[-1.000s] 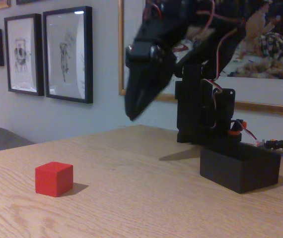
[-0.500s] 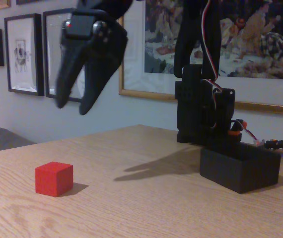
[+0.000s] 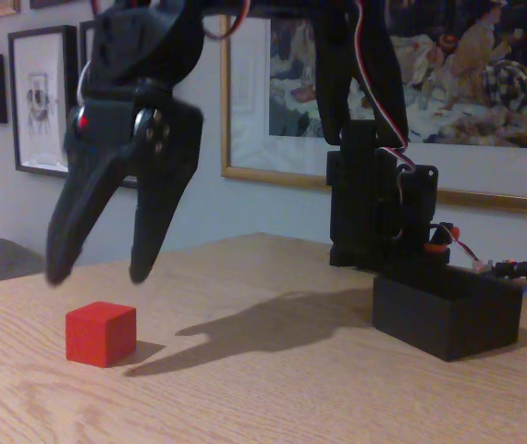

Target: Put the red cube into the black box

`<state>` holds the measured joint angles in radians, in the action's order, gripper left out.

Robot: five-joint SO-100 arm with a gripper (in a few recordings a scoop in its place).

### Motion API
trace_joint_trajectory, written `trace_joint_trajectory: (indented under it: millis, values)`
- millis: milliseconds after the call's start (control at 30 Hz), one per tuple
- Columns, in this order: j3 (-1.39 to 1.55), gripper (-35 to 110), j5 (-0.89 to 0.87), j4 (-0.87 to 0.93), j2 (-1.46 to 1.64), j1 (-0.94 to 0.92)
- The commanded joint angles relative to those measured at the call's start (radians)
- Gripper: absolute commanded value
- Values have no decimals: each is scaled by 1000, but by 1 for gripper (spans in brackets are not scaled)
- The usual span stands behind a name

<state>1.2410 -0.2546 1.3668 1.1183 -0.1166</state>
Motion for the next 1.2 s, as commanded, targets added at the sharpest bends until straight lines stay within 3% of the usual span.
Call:
trace_joint_trajectory:
  millis: [0,767,1167]
  values:
    - [-71,40,-21,26,-18,-12]
    - [-439,25,-52,204,-324,6]
    - [-626,4,-63,304,-411,-8]
